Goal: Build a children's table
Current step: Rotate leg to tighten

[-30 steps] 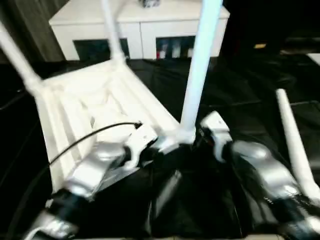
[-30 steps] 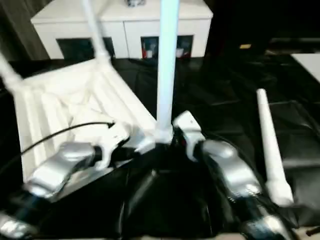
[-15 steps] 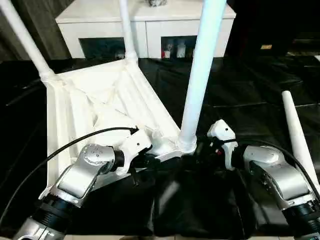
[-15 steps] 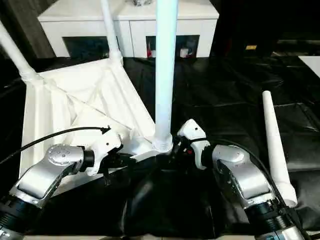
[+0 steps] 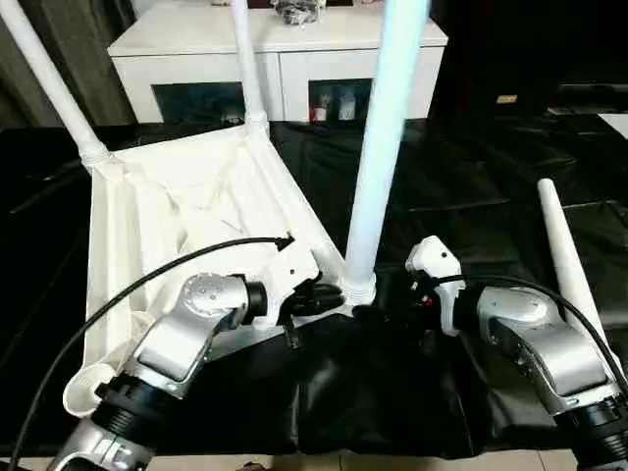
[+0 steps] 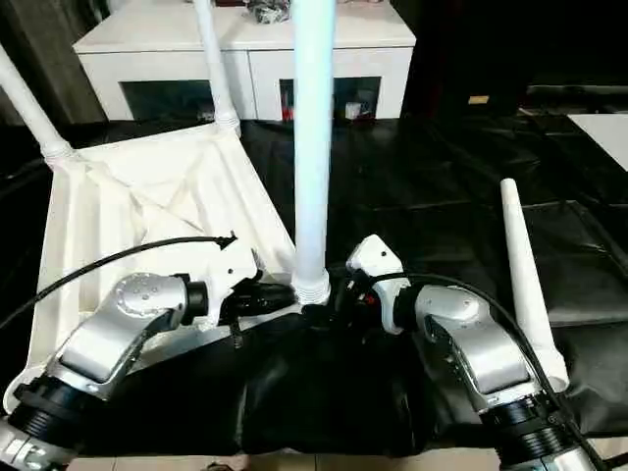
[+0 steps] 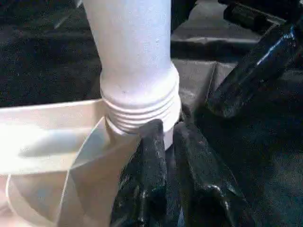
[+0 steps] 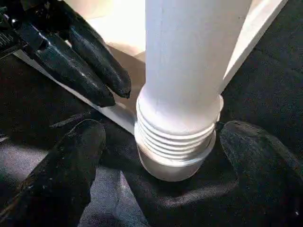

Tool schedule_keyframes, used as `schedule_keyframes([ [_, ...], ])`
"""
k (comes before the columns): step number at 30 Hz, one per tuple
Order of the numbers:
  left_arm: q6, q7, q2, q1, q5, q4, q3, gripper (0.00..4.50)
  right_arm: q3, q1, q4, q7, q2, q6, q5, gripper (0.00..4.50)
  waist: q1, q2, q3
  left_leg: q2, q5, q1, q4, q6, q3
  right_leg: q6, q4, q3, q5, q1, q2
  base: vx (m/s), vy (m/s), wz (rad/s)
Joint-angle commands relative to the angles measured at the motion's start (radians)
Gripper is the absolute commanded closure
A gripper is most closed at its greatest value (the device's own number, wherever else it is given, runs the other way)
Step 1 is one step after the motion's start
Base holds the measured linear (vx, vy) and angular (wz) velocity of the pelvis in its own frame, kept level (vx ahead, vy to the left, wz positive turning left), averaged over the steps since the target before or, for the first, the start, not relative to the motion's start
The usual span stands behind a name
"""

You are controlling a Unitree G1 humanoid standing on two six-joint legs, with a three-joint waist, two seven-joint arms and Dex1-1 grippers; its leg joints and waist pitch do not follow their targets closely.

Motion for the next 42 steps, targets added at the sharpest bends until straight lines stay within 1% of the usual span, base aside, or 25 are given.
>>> schedule_keyframes([
  [1,0.02,-0.014,0.017,-0.008,-0.008,-0.014,0.002,3.62,-0.01,0.002,-0.025,0.007,-0.002,-0.005,0.002,0.23,0.0,-0.01,-0.07,0.055,-0.274,0.025,-0.075,0.015,-0.031,-0.209,-0.068,0.033,-0.246,0.038,-0.048,0.0,0.0,0.0],
  [2,0.028,-0.016,0.026,-0.005,-0.013,-0.02,0.009,3.57,-0.01,0.003,-0.026,0.012,-0.006,-0.008,0.002,0.23,0.0,-0.011,-0.07,0.055,-0.27,0.025,-0.075,0.017,-0.03,-0.212,-0.068,0.033,-0.24,0.038,-0.048,0.0,0.0,0.0],
  [3,0.03,-0.017,0.03,-0.004,-0.014,-0.023,0.012,3.47,-0.011,0.003,-0.027,0.014,-0.007,-0.009,0.002,0.23,0.001,-0.01,-0.071,0.056,-0.264,0.026,-0.074,0.021,-0.03,-0.218,-0.067,0.033,-0.228,0.038,-0.048,0.0,0.0,0.0],
  [4,0.002,-0.003,0.039,-0.002,0.006,-0.021,0.014,3.34,-0.01,0.005,-0.032,0.023,-0.012,-0.011,0.005,0.23,0.001,-0.012,-0.071,0.055,-0.257,0.025,-0.073,0.025,-0.03,-0.221,-0.065,0.033,-0.219,0.04,-0.049,0.0,0.0,0.0],
  [5,-0.011,0.004,0.045,0.0,0.017,-0.019,0.014,3.34,-0.009,0.008,-0.036,0.032,-0.016,-0.012,0.009,0.23,0.002,-0.012,-0.071,0.056,-0.255,0.025,-0.072,0.028,-0.03,-0.221,-0.065,0.033,-0.214,0.04,-0.049,0.0,0.0,0.0],
  [6,-0.016,0.003,0.049,0.002,0.021,-0.019,0.014,3.24,-0.009,0.01,-0.04,0.04,-0.021,-0.013,0.011,0.23,0.002,-0.011,-0.072,0.056,-0.25,0.025,-0.072,0.03,-0.03,-0.222,-0.064,0.033,-0.206,0.041,-0.049,0.0,0.0,0.0],
  [7,-0.015,-0.004,0.055,0.006,0.022,-0.021,0.012,3.24,-0.006,0.014,-0.046,0.053,-0.029,-0.015,0.014,0.23,0.003,-0.011,-0.073,0.056,-0.234,0.025,-0.07,0.038,-0.03,-0.226,-0.061,0.032,-0.183,0.042,-0.048,0.0,0.0,0.0],
  [9,-0.011,-0.016,0.062,0.014,0.027,-0.023,-0.002,3.24,-0.009,0.02,-0.052,0.063,-0.036,-0.017,0.019,0.23,0.005,-0.008,-0.074,0.056,-0.22,0.025,-0.068,0.041,-0.029,-0.232,-0.059,0.033,-0.166,0.043,-0.05,0.0,0.0,0.0],
  [11,-0.005,-0.022,0.066,0.016,0.026,-0.026,-0.008,3.24,-0.011,0.021,-0.053,0.064,-0.036,-0.018,0.021,0.23,0.008,-0.009,-0.074,0.056,-0.214,0.025,-0.067,0.046,-0.028,-0.236,-0.058,0.032,-0.161,0.042,-0.049,0.0,0.0,0.0],
  [12,-0.002,-0.024,0.069,0.017,0.025,-0.027,-0.012,3.24,-0.011,0.021,-0.053,0.063,-0.035,-0.018,0.021,0.23,0.009,-0.007,-0.074,0.056,-0.216,0.025,-0.067,0.045,-0.028,-0.239,-0.058,0.032,-0.162,0.042,-0.049,0.0,0.0,0.0],
  [15,0.008,-0.03,0.082,0.025,0.029,-0.025,-0.028,3.24,-0.02,0.02,-0.049,0.054,-0.027,-0.025,0.02,0.23,0.008,-0.007,-0.073,0.056,-0.232,0.026,-0.068,0.039,-0.028,-0.24,-0.06,0.032,-0.175,0.041,-0.049,0.0,0.0,0.0],
  [18,0.006,-0.036,0.093,0.032,0.035,-0.02,-0.036,3.24,-0.022,0.019,-0.046,0.052,-0.023,-0.027,0.018,0.23,0.006,-0.007,-0.072,0.056,-0.253,0.026,-0.07,0.029,-0.03,-0.231,-0.061,0.032,-0.202,0.042,-0.049,0.0,0.0,0.0],
  [19,0.008,-0.032,0.093,0.032,0.038,-0.015,-0.035,3.24,-0.022,0.018,-0.045,0.052,-0.022,-0.027,0.018,0.23,0.007,-0.006,-0.071,0.056,-0.263,0.029,-0.071,0.026,-0.03,-0.229,-0.063,0.033,-0.215,0.04,-0.049,0.0,0.0,0.0],
  [24,-0.004,-0.018,0.098,0.029,0.064,0.019,-0.035,3.24,-0.02,0.014,-0.041,0.053,-0.02,-0.031,0.016,0.23,0.006,-0.006,-0.069,0.055,-0.295,0.031,-0.074,0.008,-0.031,-0.215,-0.067,0.033,-0.258,0.039,-0.049,0.0,0.0,0.0],
  [26,-0.002,-0.014,0.099,0.028,0.064,0.021,-0.036,3.24,-0.021,0.014,-0.04,0.053,-0.019,-0.032,0.016,0.23,0.006,-0.006,-0.07,0.055,-0.295,0.031,-0.074,0.005,-0.032,-0.211,-0.066,0.033,-0.259,0.04,-0.049,0.0,0.0,0.0],
  [29,0.009,-0.019,0.103,0.027,0.059,0.023,-0.039,3.24,-0.021,0.013,-0.038,0.056,-0.017,-0.036,0.015,0.23,0.007,-0.006,-0.072,0.055,-0.276,0.03,-0.073,0.01,-0.031,-0.22,-0.064,0.033,-0.226,0.041,-0.049,0.0,0.0,0.0],
  [30,0.009,-0.019,0.103,0.027,0.059,0.023,-0.039,3.5,-0.021,0.014,-0.038,0.056,-0.017,-0.036,0.015,0.23,0.007,-0.005,-0.072,0.056,-0.274,0.031,-0.073,0.012,-0.031,-0.223,-0.063,0.033,-0.222,0.04,-0.049,0.0,0.0,0.0],
  [31,0.017,-0.03,0.103,0.03,0.055,0.018,-0.039,3.58,-0.021,0.014,-0.038,0.056,-0.017,-0.037,0.015,0.23,0.007,-0.005,-0.073,0.055,-0.271,0.03,-0.071,0.013,-0.031,-0.226,-0.063,0.033,-0.214,0.041,-0.049,0.0,0.0,0.0],
  [33,0.026,-0.038,0.102,0.033,0.052,0.015,-0.038,3.58,-0.022,0.015,-0.037,0.056,-0.016,-0.039,0.014,0.23,0.007,-0.004,-0.073,0.055,-0.262,0.029,-0.071,0.016,-0.031,-0.229,-0.061,0.033,-0.205,0.042,-0.049,0.0,0.0,0.0],
  [35,0.037,-0.046,0.105,0.036,0.051,0.012,-0.043,3.93,-0.024,0.014,-0.035,0.055,-0.015,-0.04,0.014,0.23,0.007,-0.004,-0.074,0.055,-0.257,0.03,-0.07,0.019,-0.03,-0.232,-0.06,0.032,-0.197,0.042,-0.048,0.0,0.0,0.0],
  [38,0.049,-0.053,0.111,0.04,0.048,0.008,-0.048,4.09,-0.025,0.014,-0.034,0.054,-0.014,-0.04,0.014,0.23,0.007,-0.003,-0.074,0.054,-0.256,0.03,-0.07,0.021,-0.03,-0.237,-0.059,0.032,-0.187,0.043,-0.048,0.0,0.0,0.0],
  [39,0.061,-0.058,0.114,0.043,0.047,0.004,-0.053,4.23,-0.025,0.012,-0.03,0.053,-0.013,-0.043,0.013,0.23,0.006,-0.005,-0.074,0.054,-0.254,0.03,-0.07,0.022,-0.03,-0.237,-0.059,0.032,-0.187,0.044,-0.048,0.0,0.0,0.0],
  [40,0.066,-0.059,0.115,0.046,0.048,0.003,-0.054,4.38,-0.025,0.01,-0.025,0.052,-0.011,-0.047,0.011,0.23,0.007,-0.004,-0.074,0.054,-0.252,0.03,-0.069,0.024,-0.03,-0.238,-0.058,0.032,-0.187,0.043,-0.049,0.0,0.0,0.0],
  [42,0.066,-0.062,0.117,0.052,0.05,0.0,-0.059,4.5,-0.024,0.007,-0.015,0.049,-0.006,-0.052,0.007,0.23,0.007,-0.004,-0.075,0.055,-0.251,0.03,-0.069,0.024,-0.03,-0.24,-0.059,0.032,-0.187,0.043,-0.049,0.0,0.0,0.0],
])
